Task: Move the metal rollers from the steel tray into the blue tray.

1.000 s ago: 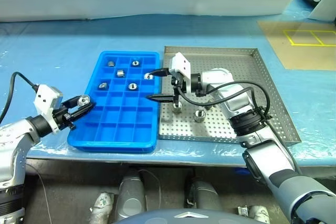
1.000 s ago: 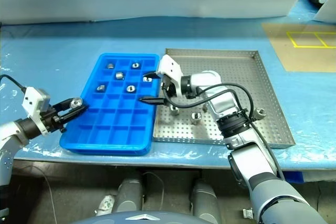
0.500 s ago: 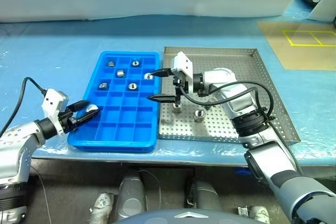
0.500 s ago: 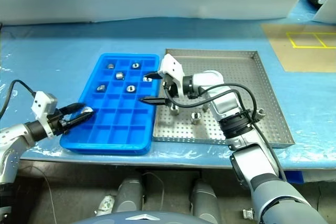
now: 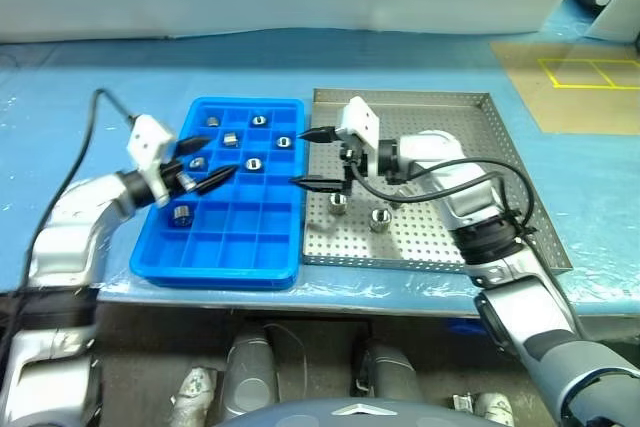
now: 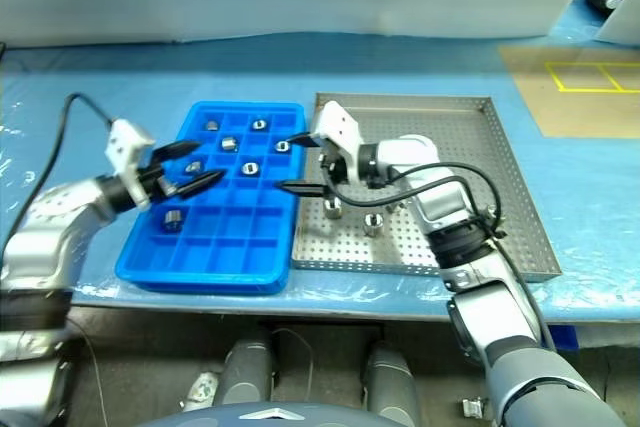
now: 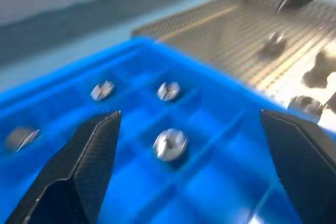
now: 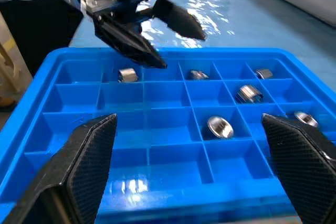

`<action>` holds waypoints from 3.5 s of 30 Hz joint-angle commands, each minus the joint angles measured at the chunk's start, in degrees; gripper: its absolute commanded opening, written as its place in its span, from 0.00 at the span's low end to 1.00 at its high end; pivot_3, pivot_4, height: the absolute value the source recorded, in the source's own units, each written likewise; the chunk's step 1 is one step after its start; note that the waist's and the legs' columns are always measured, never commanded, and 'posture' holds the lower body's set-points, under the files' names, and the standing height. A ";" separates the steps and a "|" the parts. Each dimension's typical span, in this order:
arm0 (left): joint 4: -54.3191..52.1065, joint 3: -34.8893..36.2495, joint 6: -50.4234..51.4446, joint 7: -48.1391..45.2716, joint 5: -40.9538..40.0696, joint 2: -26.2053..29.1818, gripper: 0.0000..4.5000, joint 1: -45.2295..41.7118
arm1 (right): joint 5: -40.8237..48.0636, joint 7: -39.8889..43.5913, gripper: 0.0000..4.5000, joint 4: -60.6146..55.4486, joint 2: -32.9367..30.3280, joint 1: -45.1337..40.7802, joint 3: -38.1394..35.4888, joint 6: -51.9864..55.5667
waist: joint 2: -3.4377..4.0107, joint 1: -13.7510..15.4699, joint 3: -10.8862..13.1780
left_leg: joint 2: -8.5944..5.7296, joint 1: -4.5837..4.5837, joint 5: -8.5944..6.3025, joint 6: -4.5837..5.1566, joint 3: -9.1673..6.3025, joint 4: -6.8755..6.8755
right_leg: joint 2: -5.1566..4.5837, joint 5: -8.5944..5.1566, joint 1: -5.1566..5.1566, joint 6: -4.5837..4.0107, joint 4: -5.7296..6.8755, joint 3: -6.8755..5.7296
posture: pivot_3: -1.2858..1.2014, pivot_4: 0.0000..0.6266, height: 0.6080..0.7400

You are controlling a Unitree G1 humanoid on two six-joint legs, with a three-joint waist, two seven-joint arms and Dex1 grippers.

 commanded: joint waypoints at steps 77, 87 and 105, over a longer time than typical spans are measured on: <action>61.26 -29.60 -34.41 -29.96 37.30 -18.33 0.66 -33.88 | 4.76 -21.05 1.00 -33.80 -14.93 23.57 -12.37 17.11 | 0.54 -8.09 -0.66 | -0.26 1.38 -0.56 0.88 0.70 -0.16 | 0.25 0.04 1.14 0.10 -1.00 1.22 | 0.30 0.24 1.00; 62.45 -30.89 -33.32 -25.72 39.84 -20.95 0.66 -34.43 | 4.12 -21.26 1.00 -33.42 -14.57 23.64 -11.84 16.42 | 0.74 -8.07 -1.19 | -0.94 1.39 -0.83 1.34 0.70 -0.16 | -0.40 -0.35 1.41 0.75 -1.17 1.25 | 0.30 0.24 1.00; 63.47 -34.39 -37.02 -25.82 42.99 -17.95 0.66 -36.95 | 3.69 -22.08 1.00 -33.29 -13.54 23.80 -11.55 15.84 | 0.19 -10.96 -0.93 | -0.85 0.90 -0.79 1.26 0.61 -0.29 | -0.25 -0.22 0.81 0.60 -1.15 1.25 | 0.30 0.24 1.00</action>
